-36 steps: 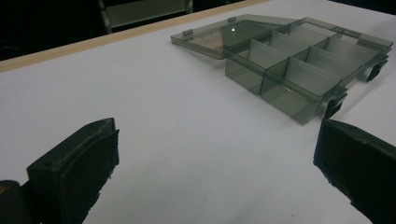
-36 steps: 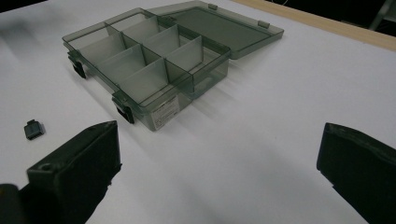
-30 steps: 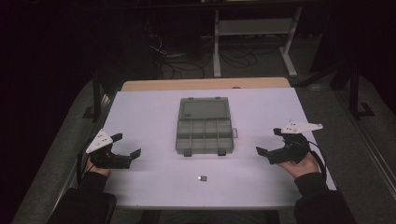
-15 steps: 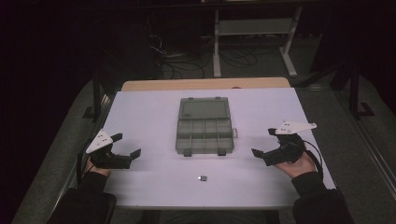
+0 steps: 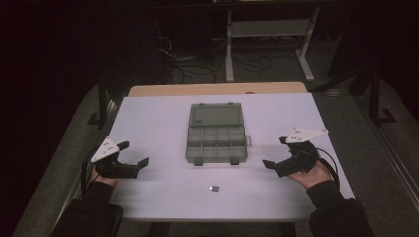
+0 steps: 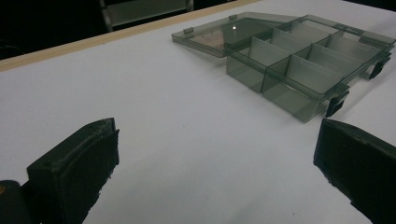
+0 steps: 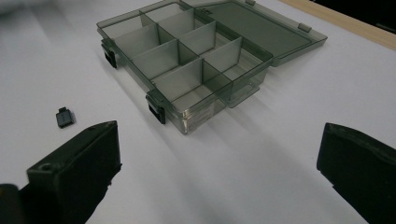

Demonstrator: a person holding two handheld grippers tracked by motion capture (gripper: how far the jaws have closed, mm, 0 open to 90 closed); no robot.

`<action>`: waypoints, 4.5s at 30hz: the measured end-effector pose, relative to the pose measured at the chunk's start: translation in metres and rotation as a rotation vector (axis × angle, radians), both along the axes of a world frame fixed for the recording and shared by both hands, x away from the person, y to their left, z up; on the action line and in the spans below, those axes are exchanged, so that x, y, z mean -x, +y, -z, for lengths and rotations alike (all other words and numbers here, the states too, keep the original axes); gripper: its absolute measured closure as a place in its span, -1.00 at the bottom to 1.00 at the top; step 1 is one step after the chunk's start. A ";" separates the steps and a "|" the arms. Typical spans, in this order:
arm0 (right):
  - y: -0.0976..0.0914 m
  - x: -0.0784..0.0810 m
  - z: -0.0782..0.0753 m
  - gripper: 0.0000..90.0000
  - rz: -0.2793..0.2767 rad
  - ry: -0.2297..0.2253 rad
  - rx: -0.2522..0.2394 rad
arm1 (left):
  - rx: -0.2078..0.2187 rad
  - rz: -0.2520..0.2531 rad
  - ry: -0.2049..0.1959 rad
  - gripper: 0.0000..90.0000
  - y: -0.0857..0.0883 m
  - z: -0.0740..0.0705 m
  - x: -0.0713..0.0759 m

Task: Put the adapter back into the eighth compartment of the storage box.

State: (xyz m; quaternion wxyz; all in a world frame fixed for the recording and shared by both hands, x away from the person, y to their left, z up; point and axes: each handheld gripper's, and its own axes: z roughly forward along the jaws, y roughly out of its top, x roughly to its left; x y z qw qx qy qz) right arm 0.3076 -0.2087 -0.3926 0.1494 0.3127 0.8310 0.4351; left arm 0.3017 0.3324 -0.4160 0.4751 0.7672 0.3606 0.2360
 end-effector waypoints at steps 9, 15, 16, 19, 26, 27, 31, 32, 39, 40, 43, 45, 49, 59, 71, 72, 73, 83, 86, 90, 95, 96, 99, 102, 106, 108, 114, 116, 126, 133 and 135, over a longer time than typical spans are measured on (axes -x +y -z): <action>0.011 0.001 -0.002 -1.00 -0.044 0.019 0.008 | -0.001 0.000 0.000 -1.00 0.000 0.000 0.000; 0.018 0.001 -0.003 -1.00 -0.067 0.023 0.015 | 0.000 0.000 0.000 -1.00 0.000 0.000 0.000; 0.020 0.001 -0.004 -1.00 -0.076 0.024 0.019 | 0.000 0.000 0.000 -1.00 0.000 0.000 0.000; 0.027 0.001 -0.004 -1.00 -0.093 0.027 0.023 | 0.000 0.001 0.001 -1.00 0.000 0.000 0.000; 0.035 0.000 0.000 -1.00 -0.119 0.047 0.039 | 0.000 0.001 0.001 -1.00 0.000 0.000 0.000; 0.036 0.000 0.000 -1.00 -0.124 0.048 0.043 | 0.000 0.001 0.001 -1.00 0.000 0.000 0.000; 0.039 0.000 0.001 -1.00 -0.135 0.052 0.053 | -0.001 0.001 0.001 -1.00 0.000 0.000 0.000; 0.040 0.000 0.001 -1.00 -0.137 0.053 0.053 | -0.001 0.001 0.001 -1.00 0.000 0.000 0.000; 0.046 0.000 0.003 -1.00 -0.154 0.064 0.071 | -0.001 0.002 0.001 -1.00 0.000 0.000 0.000; 0.047 0.000 0.003 -1.00 -0.156 0.065 0.072 | -0.001 0.002 0.001 -1.00 0.000 0.000 0.000; 0.050 0.000 0.004 -1.00 -0.163 0.074 0.084 | -0.001 0.002 0.001 -1.00 0.000 0.000 0.000; 0.052 0.000 0.006 -1.00 -0.170 0.081 0.092 | -0.001 0.001 0.000 -1.00 0.000 0.000 0.000; 0.056 -0.001 0.006 -1.00 -0.179 0.084 0.094 | -0.001 0.001 0.000 -1.00 0.000 0.000 0.000; 0.065 -0.003 0.008 -1.00 -0.206 0.099 0.114 | -0.002 0.002 0.001 -1.00 0.000 0.000 0.000; 0.077 -0.003 0.008 -1.00 -0.243 0.103 0.144 | -0.003 0.002 0.001 -1.00 0.000 0.000 0.000; 0.077 -0.003 0.008 -1.00 -0.243 0.103 0.144 | -0.003 0.002 0.001 -1.00 0.000 0.000 0.000; 0.079 -0.003 0.008 -1.00 -0.245 0.104 0.145 | -0.003 0.002 0.001 -1.00 0.000 0.000 0.000; 0.092 -0.003 0.011 -1.00 -0.282 0.117 0.174 | -0.004 0.005 0.002 -1.00 0.000 0.000 0.000; 0.097 -0.004 0.012 -1.00 -0.294 0.122 0.185 | -0.003 0.004 0.001 -1.00 0.000 0.000 0.000; 0.100 -0.004 0.012 -1.00 -0.301 0.126 0.193 | -0.004 0.004 0.002 -1.00 0.000 0.000 0.000; 0.107 -0.003 0.014 -1.00 -0.319 0.131 0.212 | -0.004 0.005 0.002 -1.00 0.000 0.000 0.000; 0.107 -0.003 0.014 -1.00 -0.319 0.131 0.212 | -0.004 0.005 0.002 -1.00 0.000 0.000 0.000; 0.110 -0.003 0.015 -1.00 -0.328 0.133 0.218 | -0.004 0.005 0.002 -1.00 0.000 0.000 0.000; 0.112 -0.002 0.014 -1.00 -0.333 0.132 0.221 | -0.004 0.005 0.002 -1.00 0.000 0.000 0.000; 0.115 -0.002 0.015 -1.00 -0.341 0.134 0.224 | -0.004 0.005 0.002 -1.00 0.000 0.000 0.000; 0.117 -0.002 0.016 -1.00 -0.347 0.136 0.230 | -0.004 0.004 0.001 -1.00 0.000 0.000 0.000; 0.125 -0.002 0.020 -1.00 -0.367 0.144 0.253 | -0.004 0.005 0.002 -1.00 0.000 0.000 0.000; 0.127 -0.002 0.021 -1.00 -0.370 0.149 0.258 | -0.004 0.005 0.002 -1.00 0.000 0.000 0.000; 0.137 -0.002 0.026 -1.00 -0.395 0.155 0.278 | -0.004 0.006 0.003 -1.00 0.000 0.000 0.000; 0.143 -0.003 0.029 -1.00 -0.410 0.158 0.292 | -0.004 0.006 0.003 -1.00 0.000 0.000 0.000; 0.145 -0.003 0.029 -1.00 -0.414 0.161 0.295 | -0.004 0.006 0.003 -1.00 0.000 0.000 0.000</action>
